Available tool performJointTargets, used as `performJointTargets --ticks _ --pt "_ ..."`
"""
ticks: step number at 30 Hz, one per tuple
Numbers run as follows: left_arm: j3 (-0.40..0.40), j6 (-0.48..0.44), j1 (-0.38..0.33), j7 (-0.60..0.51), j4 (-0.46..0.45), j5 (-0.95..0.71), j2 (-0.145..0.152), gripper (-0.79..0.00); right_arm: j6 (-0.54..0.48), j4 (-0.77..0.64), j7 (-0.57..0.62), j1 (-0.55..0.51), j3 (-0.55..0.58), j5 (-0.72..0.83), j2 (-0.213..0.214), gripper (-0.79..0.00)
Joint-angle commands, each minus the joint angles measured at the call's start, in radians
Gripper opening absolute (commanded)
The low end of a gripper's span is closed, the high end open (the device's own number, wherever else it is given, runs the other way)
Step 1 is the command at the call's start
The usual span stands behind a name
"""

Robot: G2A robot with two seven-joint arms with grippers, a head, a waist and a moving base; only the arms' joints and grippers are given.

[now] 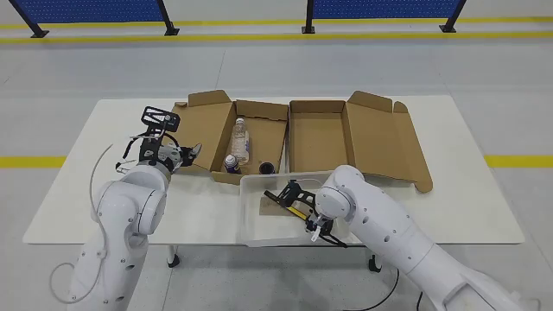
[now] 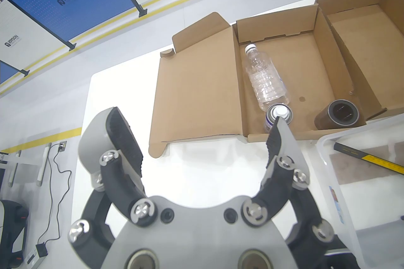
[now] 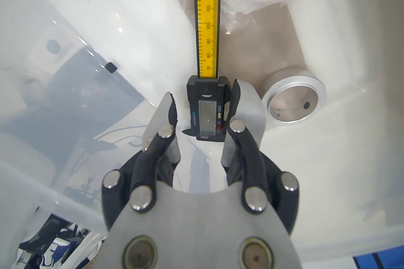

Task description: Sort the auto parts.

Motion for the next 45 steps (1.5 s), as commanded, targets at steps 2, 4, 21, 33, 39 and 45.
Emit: performJointTargets --ticks 2,4,21,33,39,45 --pt "0.000 0.000 0.000 0.000 0.000 0.000 0.000 0.000 0.002 0.006 -0.002 -0.001 0.000 0.000 -0.001 -0.422" --pt "0.000 0.000 0.000 0.000 0.000 0.000 0.000 0.000 0.002 0.008 -0.002 -0.002 -0.002 -0.004 -0.002 -0.422" --pt "0.000 0.000 0.000 0.000 0.000 0.000 0.000 0.000 0.035 0.027 0.002 -0.006 -0.014 -0.033 -0.011 -0.526" --pt "0.000 0.000 0.000 0.000 0.000 0.000 0.000 0.000 0.064 -0.031 0.004 -0.009 0.015 -0.034 -0.007 -0.785" --pt "0.000 0.000 0.000 0.000 0.000 0.000 0.000 0.000 0.096 -0.115 0.012 -0.025 0.068 -0.048 0.010 -0.785" --pt "0.000 0.000 0.000 0.000 0.000 0.000 0.000 0.000 0.123 -0.216 0.026 -0.061 0.144 -0.060 0.035 -0.785"
